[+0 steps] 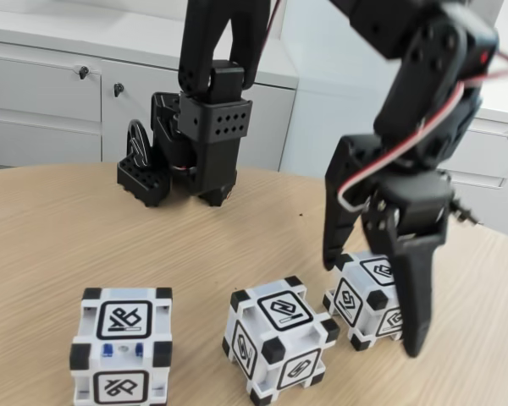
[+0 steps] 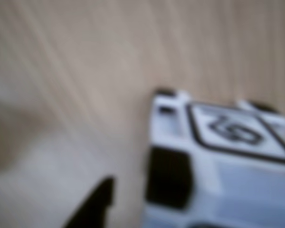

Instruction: Stack cubes from left to right.

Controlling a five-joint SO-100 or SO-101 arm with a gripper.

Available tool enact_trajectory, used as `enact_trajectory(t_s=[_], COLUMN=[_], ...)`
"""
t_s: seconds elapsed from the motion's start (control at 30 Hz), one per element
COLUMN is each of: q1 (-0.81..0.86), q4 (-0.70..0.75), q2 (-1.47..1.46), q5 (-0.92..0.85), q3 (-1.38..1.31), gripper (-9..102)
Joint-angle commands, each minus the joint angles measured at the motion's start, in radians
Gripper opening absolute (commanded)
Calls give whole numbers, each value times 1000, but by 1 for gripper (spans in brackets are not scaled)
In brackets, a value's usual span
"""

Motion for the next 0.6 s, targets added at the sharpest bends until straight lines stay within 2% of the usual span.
enact_trajectory(t_s=[0.0, 0.17, 0.57], q1=[-3, -3, -66], q4=[-6, -6, -6], q2=[-11, -11, 5], q5=[-12, -37, -66], q3=[-43, -43, -44], gripper=[44, 40, 41])
